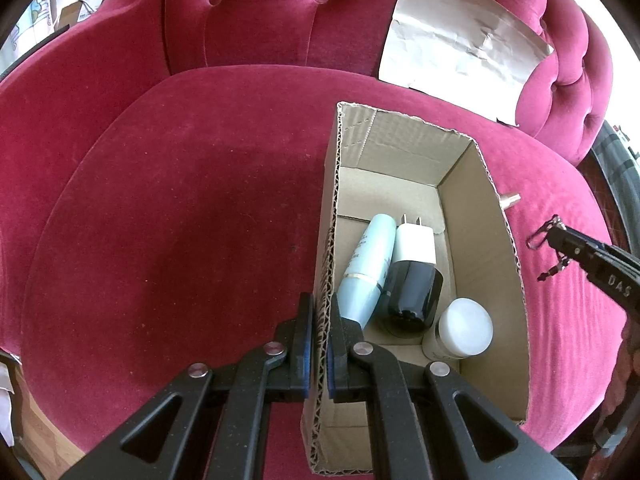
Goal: Organize rigid objects
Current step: 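Close the right tool on the metal keychain and lift it, then carry the keychain over the box and release it with the right tool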
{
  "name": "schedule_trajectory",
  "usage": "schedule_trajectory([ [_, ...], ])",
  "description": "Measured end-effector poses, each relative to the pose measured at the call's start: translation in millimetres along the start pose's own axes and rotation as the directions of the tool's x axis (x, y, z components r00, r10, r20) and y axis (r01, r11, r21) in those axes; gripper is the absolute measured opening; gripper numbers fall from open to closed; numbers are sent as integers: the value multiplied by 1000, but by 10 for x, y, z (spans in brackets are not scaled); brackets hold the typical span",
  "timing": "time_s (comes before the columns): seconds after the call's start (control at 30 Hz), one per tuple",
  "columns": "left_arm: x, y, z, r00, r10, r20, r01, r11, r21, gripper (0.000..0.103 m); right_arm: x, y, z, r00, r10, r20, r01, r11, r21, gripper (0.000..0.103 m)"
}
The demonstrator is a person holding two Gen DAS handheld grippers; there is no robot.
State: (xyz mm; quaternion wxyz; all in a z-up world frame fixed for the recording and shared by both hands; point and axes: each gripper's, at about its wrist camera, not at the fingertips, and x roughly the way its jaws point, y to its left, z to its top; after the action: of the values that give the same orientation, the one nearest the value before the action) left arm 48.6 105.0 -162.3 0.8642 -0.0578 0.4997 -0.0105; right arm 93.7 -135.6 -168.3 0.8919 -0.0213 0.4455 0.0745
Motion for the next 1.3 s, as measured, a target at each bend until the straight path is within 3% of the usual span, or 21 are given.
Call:
schedule_trajectory([
  [0.83,-5,-16,-6,1000,4,0,-4,1000,2,5,-355,29,299,996,-5,91,5,1000,3,25],
  [1.3,-10,-8,-4,1000,-4,-1,4,1000,3,5,-507,445,457,984,80,160,-79,997,-15,25],
])
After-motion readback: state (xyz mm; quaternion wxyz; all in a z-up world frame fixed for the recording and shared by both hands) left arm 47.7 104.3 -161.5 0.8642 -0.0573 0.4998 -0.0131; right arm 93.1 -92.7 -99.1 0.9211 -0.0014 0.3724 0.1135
